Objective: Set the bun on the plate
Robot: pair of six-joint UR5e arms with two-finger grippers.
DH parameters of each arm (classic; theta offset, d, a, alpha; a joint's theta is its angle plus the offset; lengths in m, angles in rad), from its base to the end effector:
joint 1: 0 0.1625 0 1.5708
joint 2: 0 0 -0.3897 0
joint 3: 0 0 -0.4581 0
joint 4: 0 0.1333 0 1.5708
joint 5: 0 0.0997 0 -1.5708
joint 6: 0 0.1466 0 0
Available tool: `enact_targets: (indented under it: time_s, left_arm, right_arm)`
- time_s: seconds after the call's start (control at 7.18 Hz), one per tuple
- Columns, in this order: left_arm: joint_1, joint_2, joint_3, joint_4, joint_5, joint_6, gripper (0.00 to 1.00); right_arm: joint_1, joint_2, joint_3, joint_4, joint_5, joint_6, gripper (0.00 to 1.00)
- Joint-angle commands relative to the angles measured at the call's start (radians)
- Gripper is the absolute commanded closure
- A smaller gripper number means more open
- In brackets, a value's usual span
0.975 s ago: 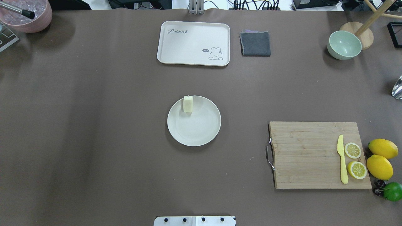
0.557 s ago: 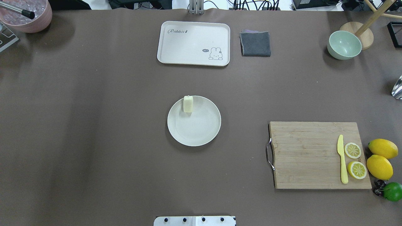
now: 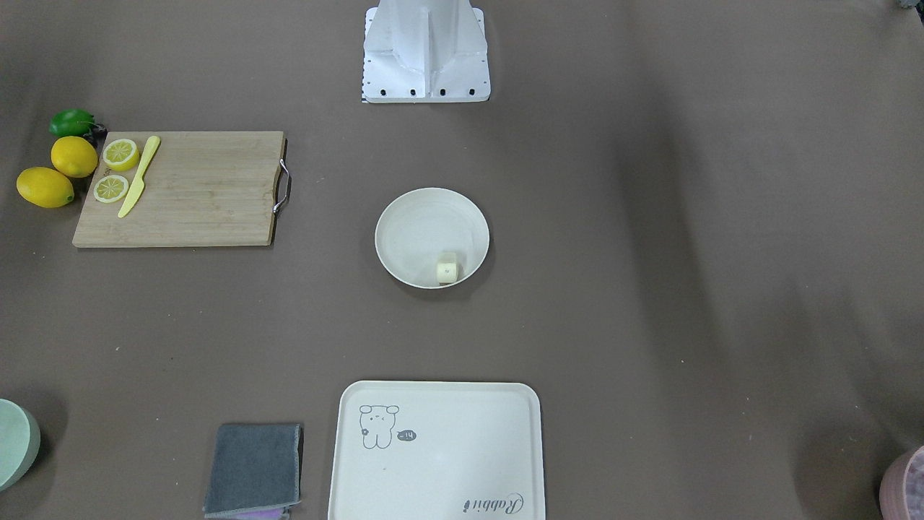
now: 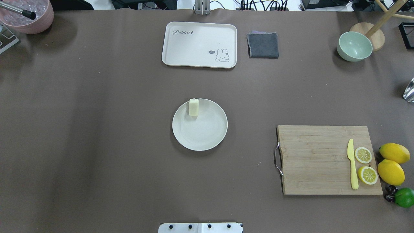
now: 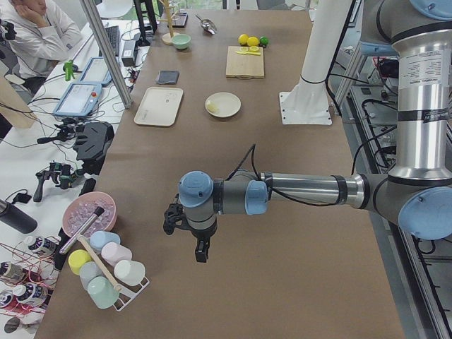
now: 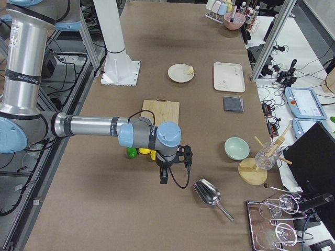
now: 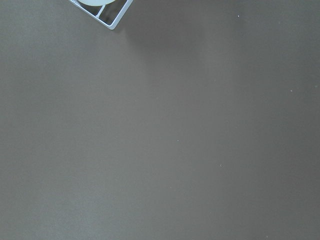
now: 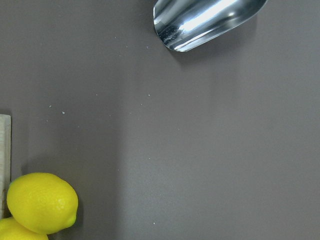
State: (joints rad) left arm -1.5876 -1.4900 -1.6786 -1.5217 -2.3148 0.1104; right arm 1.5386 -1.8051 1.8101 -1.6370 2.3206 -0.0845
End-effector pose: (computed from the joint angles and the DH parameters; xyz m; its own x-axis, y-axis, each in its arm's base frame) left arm -0.0428 -0.5231 0.6486 0.7328 0.0830 -0.6754 -0.0643 0.9965 0.0526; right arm 0.0186 -0.4614 0.6524 0.7275 -0.0662 0.6830 0.0939 0.9956 -0.0035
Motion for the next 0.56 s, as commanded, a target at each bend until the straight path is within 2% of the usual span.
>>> enact_targets:
  time_s: [0.0,0.42]
  left_arm:
    - [0.000,-0.003,0.000,0.000,0.000,0.000,0.02]
    - [0.000,0.000,0.000,0.000,0.000,0.000,0.02]
  right_arm:
    - [0.000,0.000,0.009,0.000,-0.001,0.000,0.00]
    - [0.000,0.001,0.014,0.000,-0.003,-0.001,0.00]
